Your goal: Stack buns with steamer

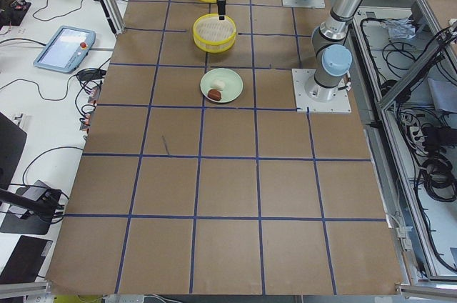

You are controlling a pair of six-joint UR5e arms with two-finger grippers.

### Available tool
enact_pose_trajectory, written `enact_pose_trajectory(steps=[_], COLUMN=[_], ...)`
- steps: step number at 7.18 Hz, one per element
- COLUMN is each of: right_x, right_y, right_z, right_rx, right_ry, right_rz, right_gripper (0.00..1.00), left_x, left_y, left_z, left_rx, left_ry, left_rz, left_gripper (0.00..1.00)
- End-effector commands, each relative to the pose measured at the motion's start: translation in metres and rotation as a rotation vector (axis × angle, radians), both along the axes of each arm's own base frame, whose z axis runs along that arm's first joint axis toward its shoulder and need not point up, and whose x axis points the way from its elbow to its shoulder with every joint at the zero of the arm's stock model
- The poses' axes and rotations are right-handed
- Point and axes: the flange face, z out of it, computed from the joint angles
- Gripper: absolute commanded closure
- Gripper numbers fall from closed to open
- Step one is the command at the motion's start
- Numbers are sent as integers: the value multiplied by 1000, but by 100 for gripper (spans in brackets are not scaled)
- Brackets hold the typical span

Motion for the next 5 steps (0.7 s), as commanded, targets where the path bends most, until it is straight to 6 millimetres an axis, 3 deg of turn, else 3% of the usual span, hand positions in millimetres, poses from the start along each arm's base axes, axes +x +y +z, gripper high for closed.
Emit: enact_pose_trajectory(steps=[1,2,4,5], right_x=[-1,-11,-58,-77], right_y=[0,-8,-21,-27], right_z=[0,-5,-9,-14], right_rx=[0,7,22,32], right_ry=[0,0,1,12], right_rz=[-1,-15,-47,-40], right_gripper=[0,0,3,3], left_x=[0,0,5,14], left_y=[1,1,1,1], left_z=[0,0,-4,-18], left_rx=[0,0,9,29], left_ry=[-1,-1,-8,-4], left_rz=[1,0,-5,-9], left_gripper=[0,0,0,0])
